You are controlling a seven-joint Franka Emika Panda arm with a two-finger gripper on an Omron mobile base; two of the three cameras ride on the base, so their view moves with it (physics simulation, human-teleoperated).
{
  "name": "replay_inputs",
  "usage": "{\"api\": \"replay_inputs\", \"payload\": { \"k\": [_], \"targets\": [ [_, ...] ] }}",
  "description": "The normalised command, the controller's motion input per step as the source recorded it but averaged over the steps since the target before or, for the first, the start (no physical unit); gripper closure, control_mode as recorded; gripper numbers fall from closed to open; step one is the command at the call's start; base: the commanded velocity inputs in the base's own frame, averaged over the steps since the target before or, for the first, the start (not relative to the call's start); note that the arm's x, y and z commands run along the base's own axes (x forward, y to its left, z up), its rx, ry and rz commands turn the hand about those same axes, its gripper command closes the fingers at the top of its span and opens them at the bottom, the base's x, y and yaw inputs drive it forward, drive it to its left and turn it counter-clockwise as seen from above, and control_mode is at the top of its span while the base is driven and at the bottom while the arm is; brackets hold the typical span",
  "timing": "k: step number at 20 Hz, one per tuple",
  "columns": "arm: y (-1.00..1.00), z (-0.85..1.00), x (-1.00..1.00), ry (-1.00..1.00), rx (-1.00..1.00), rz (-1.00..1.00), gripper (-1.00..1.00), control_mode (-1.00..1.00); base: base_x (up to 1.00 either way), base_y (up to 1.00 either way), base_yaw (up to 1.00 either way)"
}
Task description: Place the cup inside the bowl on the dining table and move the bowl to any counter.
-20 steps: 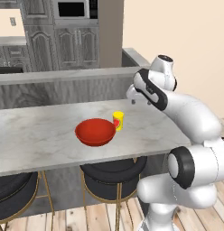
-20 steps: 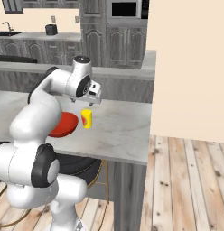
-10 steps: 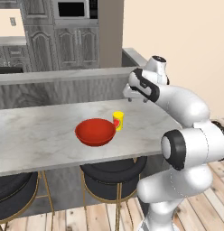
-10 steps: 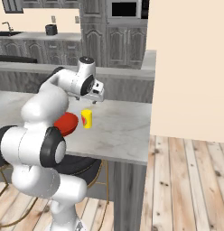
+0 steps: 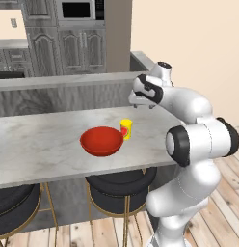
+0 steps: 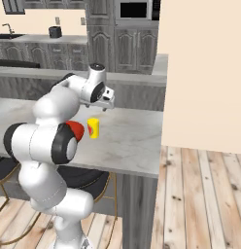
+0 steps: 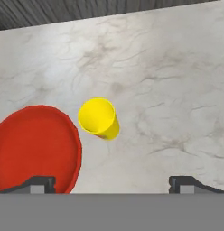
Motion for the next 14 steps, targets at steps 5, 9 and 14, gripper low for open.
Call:
{"api": "replay_inputs", "payload": {
  "k": [5, 9, 14],
  "targets": [
    [0.04, -0.21, 0.44, 0.0, 0.0, 0.0, -1.0, -1.0, 0.0, 0.0, 0.0],
    [0.06, -0.14, 0.36, 0.0, 0.0, 0.0, -1.0, -1.0, 0.0, 0.0, 0.0],
    [0.01, -0.14, 0.12, 0.01, 0.0, 0.0, -1.0, -1.0, 0.0, 0.0, 0.0]
  ]
}}
